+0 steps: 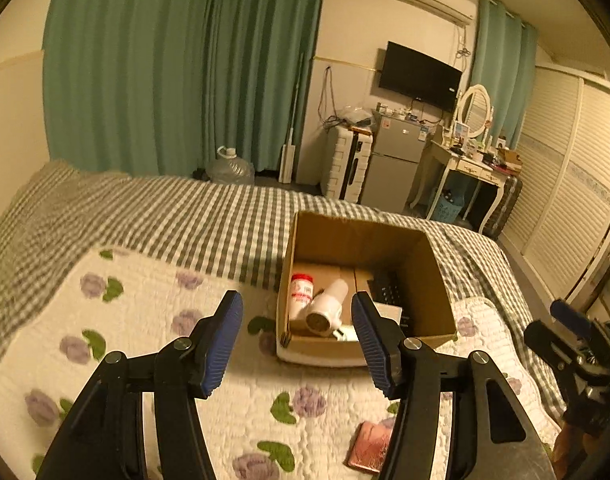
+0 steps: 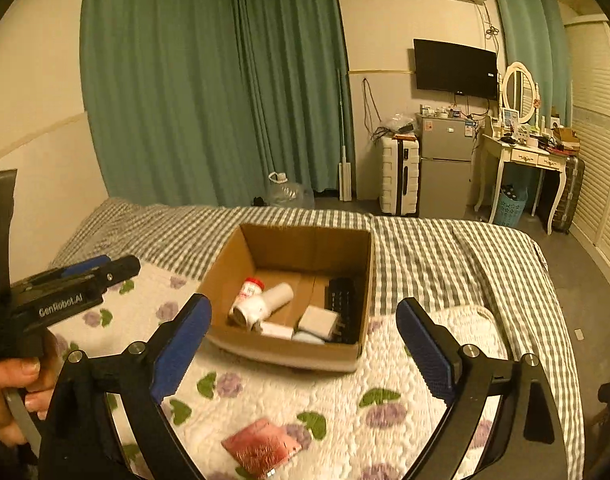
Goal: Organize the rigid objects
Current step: 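Withdraw both tools and move the right tool toward the pink card pack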
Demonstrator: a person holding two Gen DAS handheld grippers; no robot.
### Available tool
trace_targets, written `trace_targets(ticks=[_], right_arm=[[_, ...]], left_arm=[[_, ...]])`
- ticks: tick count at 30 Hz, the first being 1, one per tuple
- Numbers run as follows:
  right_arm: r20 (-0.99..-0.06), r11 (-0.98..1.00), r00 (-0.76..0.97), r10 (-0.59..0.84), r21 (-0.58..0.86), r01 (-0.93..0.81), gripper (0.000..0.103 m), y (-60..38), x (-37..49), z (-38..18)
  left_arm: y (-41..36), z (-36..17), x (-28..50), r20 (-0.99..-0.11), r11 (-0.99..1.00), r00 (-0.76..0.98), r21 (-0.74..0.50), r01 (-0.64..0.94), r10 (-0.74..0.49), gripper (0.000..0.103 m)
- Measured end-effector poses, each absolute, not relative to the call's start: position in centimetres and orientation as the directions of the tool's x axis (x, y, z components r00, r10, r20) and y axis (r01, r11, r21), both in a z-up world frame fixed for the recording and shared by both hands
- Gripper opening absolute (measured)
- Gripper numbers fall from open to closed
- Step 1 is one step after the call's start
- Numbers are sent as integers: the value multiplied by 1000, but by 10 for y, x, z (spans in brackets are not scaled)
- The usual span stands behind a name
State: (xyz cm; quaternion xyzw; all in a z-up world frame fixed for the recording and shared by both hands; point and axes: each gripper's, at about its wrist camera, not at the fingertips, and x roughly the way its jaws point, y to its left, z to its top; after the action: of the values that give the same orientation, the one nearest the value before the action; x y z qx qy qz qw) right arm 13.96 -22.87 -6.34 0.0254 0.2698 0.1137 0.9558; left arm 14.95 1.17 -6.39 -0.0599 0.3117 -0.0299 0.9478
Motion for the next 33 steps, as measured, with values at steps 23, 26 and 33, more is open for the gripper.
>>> trace_targets(ticks=[23,26,33], right_arm=[[-703,964,673,230,68,-258,94,-188,118,-170],[-732,957,648,211,20,-288,94,-173,120,-186],[-793,965,581,182,31,-259,94,-150,123,-221]], left_arm=[[20,-138,90,-657,992,744,-109,65,-121,59],[24,-149,85,-667,994,737,-80,73,-107,59],[26,-177,82,-732,994,675,-25,106,-91,59]])
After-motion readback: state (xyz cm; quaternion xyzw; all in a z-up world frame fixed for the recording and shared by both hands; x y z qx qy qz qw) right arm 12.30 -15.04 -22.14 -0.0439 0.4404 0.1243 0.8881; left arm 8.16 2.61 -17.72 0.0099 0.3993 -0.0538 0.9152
